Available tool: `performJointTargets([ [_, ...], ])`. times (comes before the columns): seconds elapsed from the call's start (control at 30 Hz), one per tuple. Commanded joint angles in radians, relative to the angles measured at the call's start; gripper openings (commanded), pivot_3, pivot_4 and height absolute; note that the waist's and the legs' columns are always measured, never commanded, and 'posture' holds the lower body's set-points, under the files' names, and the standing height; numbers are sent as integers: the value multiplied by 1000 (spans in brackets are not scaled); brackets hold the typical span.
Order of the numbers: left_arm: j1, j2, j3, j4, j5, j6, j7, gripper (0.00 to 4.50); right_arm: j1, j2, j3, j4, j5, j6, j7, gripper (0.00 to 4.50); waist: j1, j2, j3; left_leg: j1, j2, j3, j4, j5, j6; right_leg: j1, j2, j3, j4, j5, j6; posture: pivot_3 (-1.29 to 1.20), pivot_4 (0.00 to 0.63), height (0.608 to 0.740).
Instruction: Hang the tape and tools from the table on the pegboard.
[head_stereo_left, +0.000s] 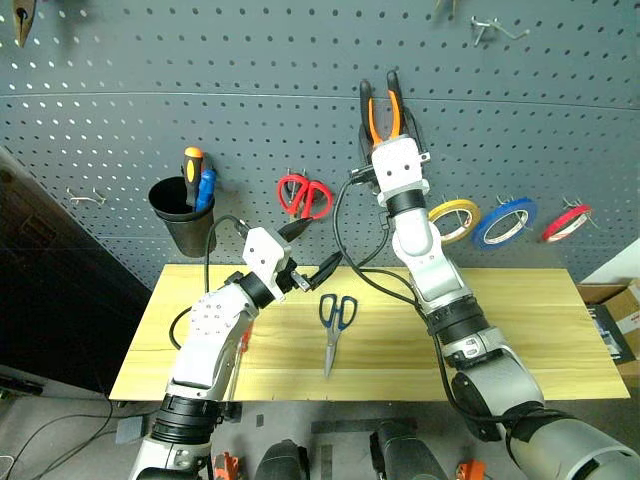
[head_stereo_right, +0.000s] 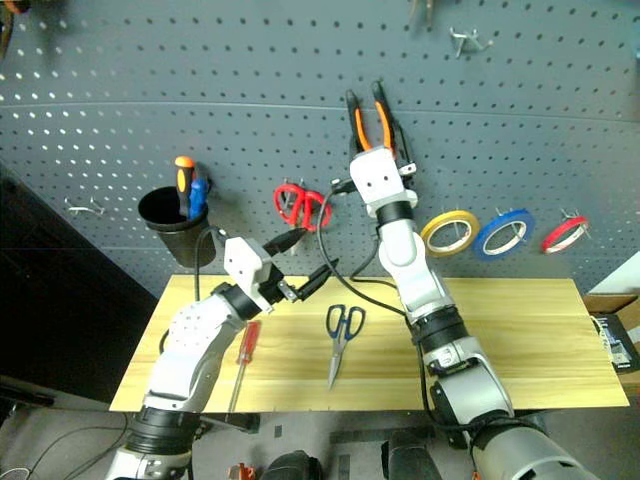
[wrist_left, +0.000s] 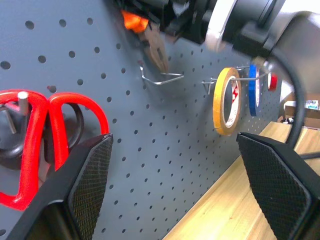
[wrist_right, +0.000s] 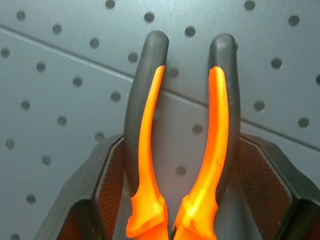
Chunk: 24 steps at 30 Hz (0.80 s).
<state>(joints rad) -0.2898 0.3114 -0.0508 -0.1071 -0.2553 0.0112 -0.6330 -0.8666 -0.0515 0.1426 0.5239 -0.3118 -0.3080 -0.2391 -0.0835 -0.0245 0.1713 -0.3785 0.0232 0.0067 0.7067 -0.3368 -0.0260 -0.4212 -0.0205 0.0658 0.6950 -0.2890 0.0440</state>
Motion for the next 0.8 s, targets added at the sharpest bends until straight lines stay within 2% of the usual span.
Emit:
performJointTargets([
  [0.03,-11,-4,7,-21,2,-24,7,4223,25,-16,-10,18,-6,-23,-14,3016,2,0,0,0,0,0,2,0,0,0,0,0,2,0,0,35,157,740],
  [0.23,-15,-12,9,-6,0,-23,21,4223,123,-6,-21,-84,13,50,15,3016,19,0,0,-1,0,-3,4,0,1,1,0,0,3,1,-2,25,156,740],
  [0.37,-19,-17,3,2,1,-14,20,4223,194,8,-27,-199,72,149,93,3016,26,0,0,-1,0,-4,4,0,1,1,1,0,3,1,-2,13,154,740],
  [0.43,-19,-14,-2,7,4,-5,16,4223,222,15,-38,-263,103,210,125,3722,27,0,0,-2,1,-4,4,0,1,1,1,0,2,1,-2,10,153,740],
  [0.53,-11,-3,-18,12,11,40,10,4223,275,8,-31,-387,144,395,227,4484,28,0,0,-2,1,-4,4,0,1,1,1,0,2,1,-2,5,150,740],
  [0.63,5,8,-41,10,25,88,5,4223,364,-25,-13,-553,172,602,334,4484,30,0,0,-3,0,-5,4,0,2,0,1,0,2,1,-2,4,148,740],
  [0.8,19,43,-79,3,53,185,0,4223,502,-93,-17,-820,209,829,435,4484,36,0,0,-4,0,-6,4,-1,3,0,1,-1,1,1,-2,-3,150,740],
])
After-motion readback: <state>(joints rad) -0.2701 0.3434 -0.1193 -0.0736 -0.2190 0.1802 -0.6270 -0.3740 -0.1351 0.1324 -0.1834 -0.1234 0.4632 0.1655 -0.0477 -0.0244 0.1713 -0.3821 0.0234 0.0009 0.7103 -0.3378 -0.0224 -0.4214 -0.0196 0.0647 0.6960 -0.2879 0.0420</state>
